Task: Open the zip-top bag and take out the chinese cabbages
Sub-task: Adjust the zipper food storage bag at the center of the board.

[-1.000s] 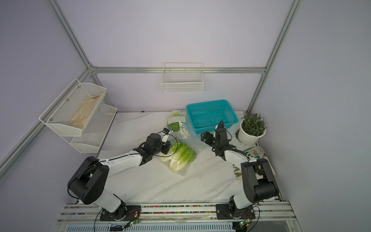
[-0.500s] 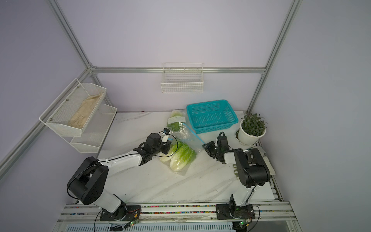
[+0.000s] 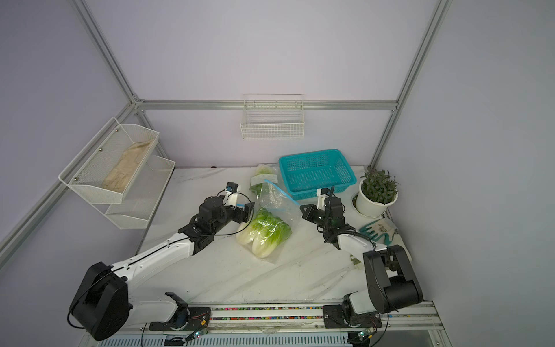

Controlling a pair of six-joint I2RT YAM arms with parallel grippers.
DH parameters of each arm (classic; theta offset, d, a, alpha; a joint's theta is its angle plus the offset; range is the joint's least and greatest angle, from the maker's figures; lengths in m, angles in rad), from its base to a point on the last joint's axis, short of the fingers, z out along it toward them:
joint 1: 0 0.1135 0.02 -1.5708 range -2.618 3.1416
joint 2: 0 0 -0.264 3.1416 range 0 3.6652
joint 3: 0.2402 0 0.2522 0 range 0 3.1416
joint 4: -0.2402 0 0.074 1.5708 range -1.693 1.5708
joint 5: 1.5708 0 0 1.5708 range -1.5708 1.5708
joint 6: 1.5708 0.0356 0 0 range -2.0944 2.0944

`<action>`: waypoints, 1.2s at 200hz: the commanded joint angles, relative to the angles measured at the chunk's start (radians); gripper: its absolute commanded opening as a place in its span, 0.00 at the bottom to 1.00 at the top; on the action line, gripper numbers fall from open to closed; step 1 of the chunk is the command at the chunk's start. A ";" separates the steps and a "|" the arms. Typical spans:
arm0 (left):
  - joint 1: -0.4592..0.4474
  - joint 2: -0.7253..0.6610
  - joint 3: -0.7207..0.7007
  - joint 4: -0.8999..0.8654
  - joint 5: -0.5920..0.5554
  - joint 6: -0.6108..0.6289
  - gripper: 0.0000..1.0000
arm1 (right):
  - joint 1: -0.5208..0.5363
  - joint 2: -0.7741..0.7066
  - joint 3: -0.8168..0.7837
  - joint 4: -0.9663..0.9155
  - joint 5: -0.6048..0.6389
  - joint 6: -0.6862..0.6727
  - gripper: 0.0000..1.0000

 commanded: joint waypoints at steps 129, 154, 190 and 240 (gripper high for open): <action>0.093 0.265 0.766 -0.497 0.525 0.424 1.00 | 0.117 -0.172 0.061 0.301 -0.211 -0.606 0.00; 0.103 0.338 0.905 -0.649 0.652 0.507 1.00 | 0.117 -0.184 0.062 0.293 -0.232 -0.602 0.00; 0.103 0.404 0.971 -0.768 0.776 0.571 1.00 | 0.117 -0.182 0.065 0.258 -0.208 -0.622 0.00; 0.074 0.421 0.961 -0.790 0.833 0.532 0.99 | 0.117 -0.180 0.070 0.253 -0.159 -0.609 0.00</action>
